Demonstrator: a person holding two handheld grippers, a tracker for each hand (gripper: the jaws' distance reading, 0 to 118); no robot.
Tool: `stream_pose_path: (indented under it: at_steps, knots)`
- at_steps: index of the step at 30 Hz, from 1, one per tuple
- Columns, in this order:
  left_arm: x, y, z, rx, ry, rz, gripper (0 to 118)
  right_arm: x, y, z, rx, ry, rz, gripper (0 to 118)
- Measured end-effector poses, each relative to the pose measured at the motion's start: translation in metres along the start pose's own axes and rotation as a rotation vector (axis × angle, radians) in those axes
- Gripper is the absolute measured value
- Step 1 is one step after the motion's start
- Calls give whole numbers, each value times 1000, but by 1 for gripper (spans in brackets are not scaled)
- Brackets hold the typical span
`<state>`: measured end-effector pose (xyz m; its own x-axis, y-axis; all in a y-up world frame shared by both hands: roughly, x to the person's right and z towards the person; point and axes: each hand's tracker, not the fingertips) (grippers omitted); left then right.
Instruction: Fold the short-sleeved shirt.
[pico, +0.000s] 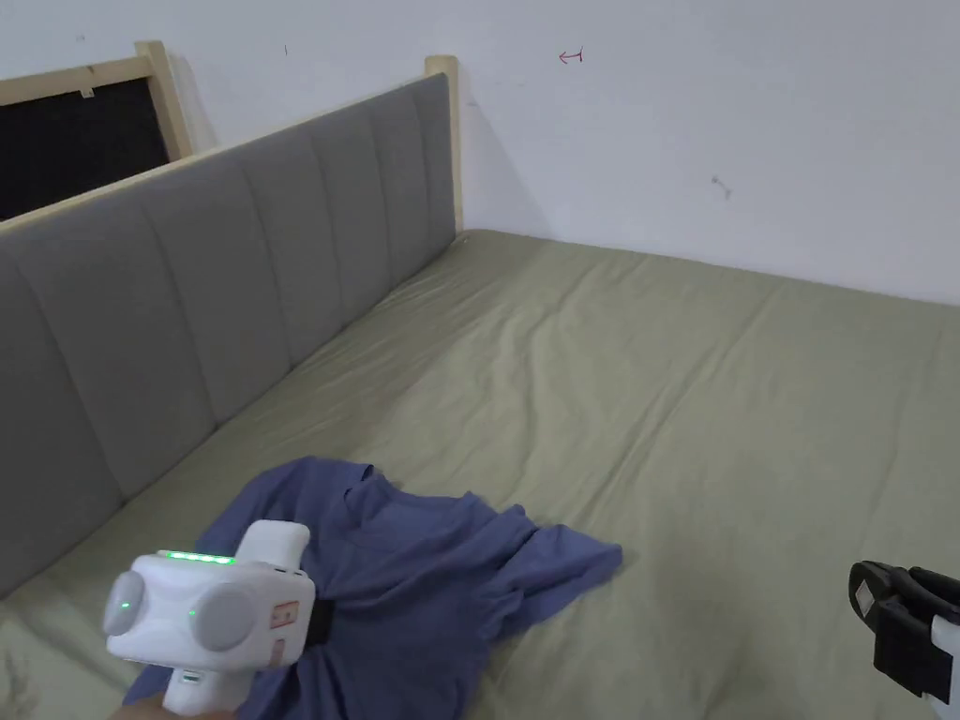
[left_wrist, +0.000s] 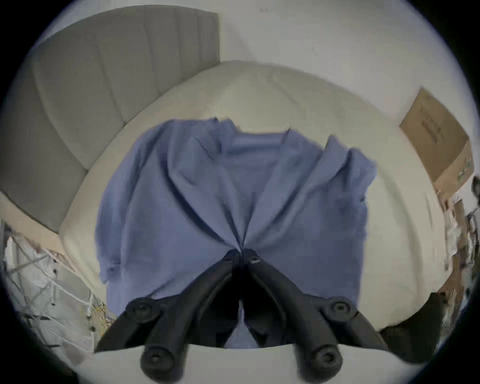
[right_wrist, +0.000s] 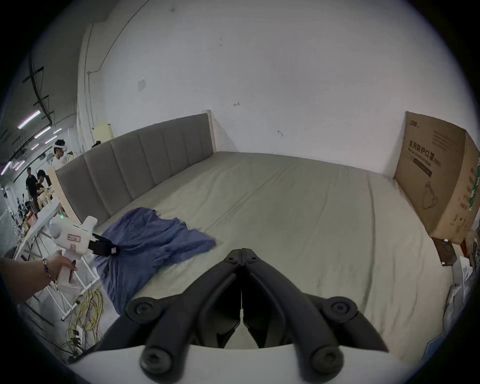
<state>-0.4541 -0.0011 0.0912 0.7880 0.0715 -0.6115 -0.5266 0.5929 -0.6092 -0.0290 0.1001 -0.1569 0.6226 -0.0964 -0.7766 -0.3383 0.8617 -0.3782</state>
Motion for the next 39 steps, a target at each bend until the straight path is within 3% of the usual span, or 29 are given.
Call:
stream_pose_path:
  at_steps: [7,14,20,24,29,34,39]
  knots:
    - [31,42,121,275,-4,-102,0,9,7,35,64,-4,-34,0]
    - [136,96,228,535,-264,-209,0,30,13,80,157,-45,-88,0]
    - [250,114,262,582,-519,-325,0,51,15,125,228,-109,-120,0]
    - [328,113,244,520,-619,-405,0,73,11,150,265,-177,-137,0]
    - [407,105,189,291,-759,-382,0,104,0,169,272,-255,-201,0]
    - [459,77,104,-53,-739,-296,0,126,-18,174,249,-297,-261,0]
    - [459,52,18,-343,-708,-158,1,136,-34,167,205,-314,-301,0]
